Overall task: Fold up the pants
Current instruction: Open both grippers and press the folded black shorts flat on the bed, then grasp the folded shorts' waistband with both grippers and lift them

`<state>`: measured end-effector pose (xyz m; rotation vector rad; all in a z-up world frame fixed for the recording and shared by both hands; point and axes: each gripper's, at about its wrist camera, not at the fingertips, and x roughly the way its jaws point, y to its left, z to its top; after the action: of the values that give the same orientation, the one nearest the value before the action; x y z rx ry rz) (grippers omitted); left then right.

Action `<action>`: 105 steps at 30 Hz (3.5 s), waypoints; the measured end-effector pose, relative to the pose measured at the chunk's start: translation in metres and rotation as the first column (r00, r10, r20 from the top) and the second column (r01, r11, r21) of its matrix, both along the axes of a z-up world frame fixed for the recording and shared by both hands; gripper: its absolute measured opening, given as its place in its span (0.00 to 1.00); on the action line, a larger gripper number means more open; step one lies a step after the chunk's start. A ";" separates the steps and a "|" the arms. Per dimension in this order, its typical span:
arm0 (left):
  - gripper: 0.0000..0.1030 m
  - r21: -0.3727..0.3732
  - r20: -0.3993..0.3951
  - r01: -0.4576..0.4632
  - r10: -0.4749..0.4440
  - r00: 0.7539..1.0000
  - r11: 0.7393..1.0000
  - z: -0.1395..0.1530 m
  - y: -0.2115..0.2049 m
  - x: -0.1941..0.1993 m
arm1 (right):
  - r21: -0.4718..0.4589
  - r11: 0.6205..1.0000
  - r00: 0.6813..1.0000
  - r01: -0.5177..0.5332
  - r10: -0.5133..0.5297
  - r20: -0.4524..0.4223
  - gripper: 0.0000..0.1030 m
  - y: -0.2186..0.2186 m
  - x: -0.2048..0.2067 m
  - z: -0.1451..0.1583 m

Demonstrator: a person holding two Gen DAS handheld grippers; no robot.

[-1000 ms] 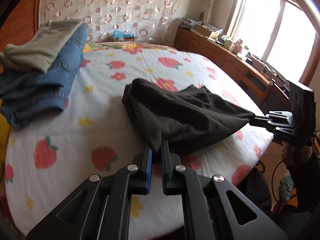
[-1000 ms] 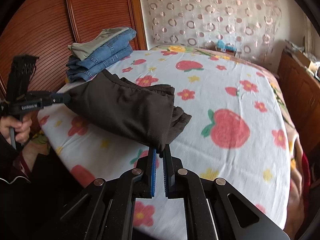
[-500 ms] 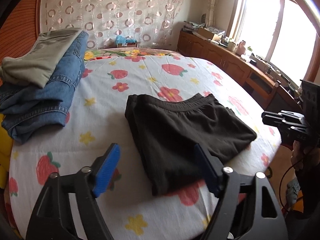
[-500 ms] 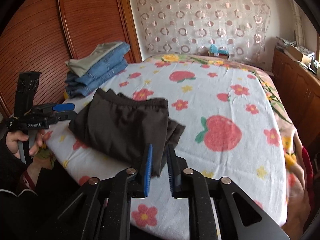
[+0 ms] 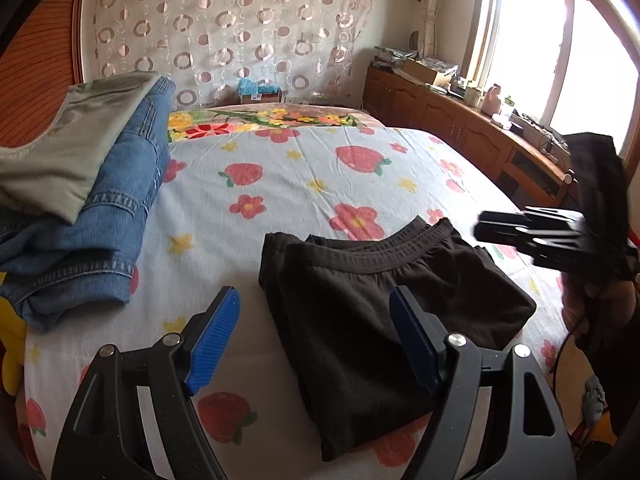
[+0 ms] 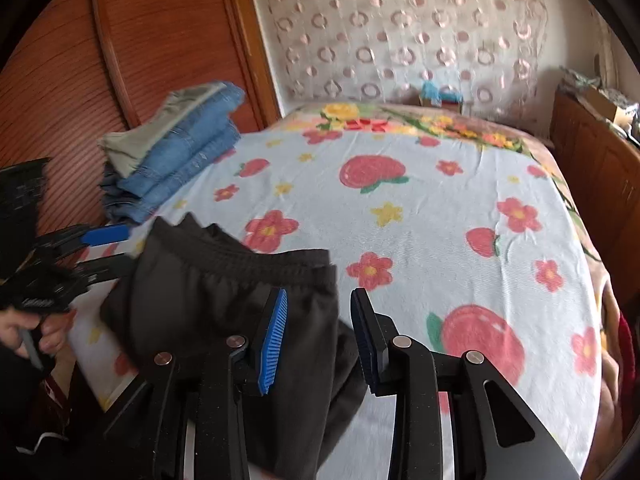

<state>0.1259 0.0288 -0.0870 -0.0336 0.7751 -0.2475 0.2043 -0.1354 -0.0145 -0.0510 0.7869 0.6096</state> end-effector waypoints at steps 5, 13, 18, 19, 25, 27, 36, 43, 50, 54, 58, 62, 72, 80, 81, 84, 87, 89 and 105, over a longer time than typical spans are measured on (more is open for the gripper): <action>0.76 0.007 -0.004 0.006 -0.006 1.000 1.000 -0.001 -0.002 0.001 | -0.016 1.000 0.999 -0.013 0.013 -0.051 0.33 0.014 0.022 -0.011; 0.76 0.019 -0.010 0.006 -0.006 1.000 1.000 -0.002 -0.007 0.001 | 0.014 1.000 0.992 -0.013 0.015 -0.123 0.33 0.017 0.038 -0.020; 0.76 0.022 -0.007 -0.001 0.002 1.000 1.000 -0.001 -0.007 0.001 | 0.031 0.999 0.994 -0.029 0.032 -0.106 0.09 0.013 0.034 -0.018; 0.76 0.022 -0.007 -0.002 0.002 1.000 1.000 -0.001 -0.007 0.001 | 0.035 0.999 0.997 -0.019 0.021 -0.078 0.07 0.011 0.032 -0.015; 0.76 0.024 -0.007 -0.018 0.019 1.000 1.000 -0.002 -0.006 0.002 | 0.078 0.995 0.996 0.066 -0.061 -0.070 0.07 -0.004 0.035 -0.015; 0.76 0.021 -0.010 -0.024 0.024 1.000 0.999 -0.003 -0.005 0.002 | 0.042 0.997 0.995 0.068 -0.065 -0.072 0.07 -0.003 0.035 -0.020; 0.76 0.023 -0.031 -0.052 0.052 0.998 0.998 -0.012 0.004 0.009 | 0.014 0.997 0.996 0.081 -0.080 -0.051 0.27 -0.014 0.019 -0.009; 0.76 0.003 -0.049 -0.061 0.061 0.997 0.998 -0.018 0.011 0.015 | 0.009 0.997 0.994 0.080 -0.079 -0.080 0.33 -0.030 -0.010 -0.010; 0.60 -0.020 -0.082 -0.049 0.047 0.996 0.999 -0.025 0.014 0.027 | 0.029 0.996 0.991 0.079 -0.075 -0.114 0.46 -0.033 -0.012 -0.013; 0.54 -0.049 -0.102 -0.038 0.033 0.994 0.998 -0.028 0.016 0.034 | 0.005 0.997 0.992 0.080 -0.080 -0.097 0.46 -0.023 -0.009 -0.013; 0.53 -0.052 -0.114 -0.039 0.033 0.993 0.998 -0.031 0.016 0.040 | -0.036 0.996 0.994 0.077 -0.079 -0.070 0.46 -0.010 -0.008 -0.015; 0.53 -0.050 -0.119 -0.042 0.036 0.992 0.998 -0.033 0.015 0.042 | -0.069 0.995 0.996 0.074 -0.077 -0.043 0.46 -0.003 -0.011 -0.017; 0.26 -0.072 -0.094 -0.021 0.014 0.995 0.997 -0.035 0.011 0.041 | -0.038 0.998 0.997 0.055 -0.057 -0.057 0.21 -0.006 -0.012 -0.019; 0.10 -0.064 -0.038 0.004 -0.007 0.999 0.998 -0.017 0.004 0.029 | -0.033 0.999 0.998 0.010 -0.012 -0.054 0.10 -0.007 -0.015 -0.015; 0.10 -0.060 -0.030 0.006 -0.008 1.000 0.998 -0.015 0.004 0.028 | -0.031 0.999 0.999 0.013 -0.014 -0.044 0.10 -0.008 -0.017 -0.013; 0.10 -0.076 0.000 0.010 -0.010 1.000 0.997 -0.002 0.003 0.020 | -0.013 1.000 1.000 0.023 -0.023 -0.005 0.10 -0.012 -0.024 -0.005; 0.10 -0.081 0.045 0.015 -0.011 0.999 0.997 0.014 0.002 0.010 | 0.008 1.000 0.999 0.024 -0.025 0.034 0.09 -0.015 -0.031 0.009; 0.10 -0.086 0.077 0.015 -0.009 0.997 0.996 0.026 0.001 0.005 | 0.011 1.000 0.998 0.027 -0.027 0.062 0.09 -0.016 -0.035 0.017; 0.10 -0.004 0.263 0.028 -0.026 0.964 1.000 0.106 0.002 -0.016 | 0.028 1.000 0.972 -0.010 0.003 0.237 0.10 -0.015 -0.051 0.077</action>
<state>0.1095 0.0307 0.0195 0.0033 0.5099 -0.2748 0.1537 -0.1500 0.0624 -0.0978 0.5468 0.6083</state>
